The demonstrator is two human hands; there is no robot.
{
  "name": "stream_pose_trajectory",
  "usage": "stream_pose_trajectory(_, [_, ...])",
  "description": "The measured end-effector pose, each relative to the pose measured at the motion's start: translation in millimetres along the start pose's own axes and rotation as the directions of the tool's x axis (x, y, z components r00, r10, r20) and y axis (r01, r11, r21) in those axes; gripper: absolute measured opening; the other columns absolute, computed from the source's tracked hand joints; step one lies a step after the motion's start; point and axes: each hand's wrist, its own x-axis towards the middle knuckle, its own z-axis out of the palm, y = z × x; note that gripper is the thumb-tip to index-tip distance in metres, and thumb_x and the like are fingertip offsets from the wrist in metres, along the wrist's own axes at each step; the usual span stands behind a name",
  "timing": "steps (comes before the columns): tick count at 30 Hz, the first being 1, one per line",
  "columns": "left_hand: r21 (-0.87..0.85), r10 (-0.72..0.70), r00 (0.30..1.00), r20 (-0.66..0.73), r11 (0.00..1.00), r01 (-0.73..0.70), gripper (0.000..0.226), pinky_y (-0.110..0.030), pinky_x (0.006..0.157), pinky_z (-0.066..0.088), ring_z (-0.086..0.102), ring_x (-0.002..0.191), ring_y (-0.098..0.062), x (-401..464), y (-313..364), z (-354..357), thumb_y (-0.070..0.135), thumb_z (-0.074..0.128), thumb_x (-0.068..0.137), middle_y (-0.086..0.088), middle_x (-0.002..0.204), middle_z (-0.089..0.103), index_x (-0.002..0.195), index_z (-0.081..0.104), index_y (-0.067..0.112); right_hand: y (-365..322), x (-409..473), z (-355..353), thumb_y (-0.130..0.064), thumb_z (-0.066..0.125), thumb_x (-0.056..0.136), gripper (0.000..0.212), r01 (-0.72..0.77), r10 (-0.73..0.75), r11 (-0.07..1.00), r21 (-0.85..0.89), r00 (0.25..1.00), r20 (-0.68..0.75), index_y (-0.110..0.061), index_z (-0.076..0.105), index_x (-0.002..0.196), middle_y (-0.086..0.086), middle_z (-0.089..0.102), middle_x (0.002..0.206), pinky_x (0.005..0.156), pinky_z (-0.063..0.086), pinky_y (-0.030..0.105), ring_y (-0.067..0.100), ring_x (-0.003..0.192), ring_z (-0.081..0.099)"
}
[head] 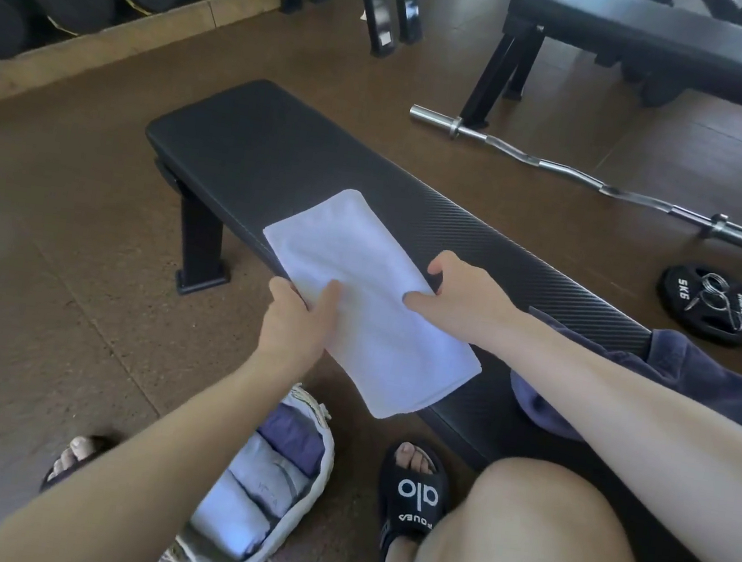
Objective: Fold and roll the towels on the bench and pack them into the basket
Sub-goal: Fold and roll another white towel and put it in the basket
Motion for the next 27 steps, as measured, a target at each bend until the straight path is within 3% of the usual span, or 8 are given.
stream_pose_trajectory(5, [-0.092,-0.04,0.997,0.065,0.995,0.046,0.034,-0.038,0.082,0.05,0.056,0.09,-0.008,-36.1,-5.7,15.5,0.037,0.053,0.1,0.006,0.109,0.053,0.12,0.033,0.018,5.6,-9.3,-4.7,-0.042,0.067,0.081,0.037,0.004,-0.004,1.0,-0.007,0.997,0.08,-0.015,0.049,0.097,0.0,0.062,0.088,0.062,0.041,0.034,0.021,0.075,0.056])
stream_pose_trajectory(9, [-0.192,-0.118,0.988,0.102,0.972,0.136,0.034,-0.039,0.086,0.052,0.057,0.1,-0.015,-44.6,-3.6,17.3,0.033,0.046,0.104,0.005,0.119,0.052,0.133,0.032,0.022,7.2,-14.4,-11.3,-0.039,0.069,0.081,0.037,-0.036,0.036,0.999,-0.001,0.986,0.16,-0.014,0.045,0.068,0.002,0.05,0.068,0.053,0.035,0.028,0.021,0.058,0.046])
stream_pose_trajectory(12, [-0.341,-0.23,0.96,0.162,0.9,0.273,0.037,-0.049,0.097,0.054,0.06,0.113,-0.025,-45.4,-1.8,14.0,0.03,0.047,0.104,0.001,0.131,0.055,0.139,0.036,0.021,9.1,-20.1,-12.2,-0.034,0.069,0.086,0.034,-0.096,0.072,0.991,0.094,0.97,0.234,-0.009,0.053,0.07,0.005,0.055,0.069,0.052,0.043,0.025,0.022,0.058,0.053])
stream_pose_trajectory(15, [-0.31,-0.209,0.964,0.165,0.917,0.252,0.036,-0.049,0.1,0.053,0.061,0.115,-0.025,-47.6,1.6,13.7,0.03,0.043,0.106,0.003,0.132,0.058,0.141,0.042,0.021,9.4,-21.4,-13.4,-0.033,0.064,0.091,0.034,-0.074,0.056,0.995,0.07,0.97,0.239,-0.01,0.05,0.071,0.004,0.053,0.072,0.05,0.042,0.025,0.021,0.061,0.051])
stream_pose_trajectory(19, [-0.235,-0.099,0.988,0.115,0.964,0.124,0.028,-0.046,0.098,0.055,0.061,0.112,-0.022,-50.7,22.3,22.7,0.03,0.036,0.108,0.003,0.125,0.059,0.131,0.047,0.02,12.9,-14.6,-26.6,-0.035,0.056,0.097,0.041,-0.017,0.017,1.0,0.017,0.999,0.027,-0.016,0.034,0.069,0.001,0.038,0.071,0.055,0.027,0.033,0.02,0.065,0.038])
stream_pose_trajectory(21, [-0.265,-0.098,0.989,0.113,0.956,0.125,0.026,-0.047,0.095,0.057,0.061,0.111,-0.022,-53.9,32.4,29.7,0.027,0.035,0.108,0.002,0.121,0.059,0.128,0.048,0.018,19.4,-12.1,-30.3,-0.036,0.054,0.098,0.037,-0.028,0.029,0.999,0.037,0.999,-0.033,-0.016,0.036,0.072,0.002,0.043,0.074,0.056,0.034,0.033,0.023,0.067,0.045])
stream_pose_trajectory(23, [-0.313,-0.138,0.982,0.129,0.934,0.172,0.022,-0.048,0.092,0.058,0.061,0.109,-0.022,-59.6,35.9,33.9,0.023,0.034,0.108,0.002,0.119,0.058,0.125,0.047,0.018,27.0,-12.7,-28.6,-0.039,0.052,0.097,0.031,-0.062,0.061,0.998,0.025,0.998,0.013,-0.015,0.043,0.08,0.005,0.054,0.079,0.055,0.047,0.031,0.025,0.06,0.055])
stream_pose_trajectory(27, [-0.268,-0.18,0.962,0.203,0.935,0.231,0.025,-0.047,0.087,0.06,0.064,0.109,-0.024,-66.9,25.1,34.4,0.032,0.042,0.106,0.003,0.123,0.059,0.13,0.042,0.025,30.7,-20.6,-19.9,-0.048,0.05,0.095,0.038,-0.098,0.099,0.995,-0.017,0.993,0.066,-0.012,0.044,0.108,0.006,0.063,0.09,0.058,0.048,0.032,0.022,0.049,0.058])
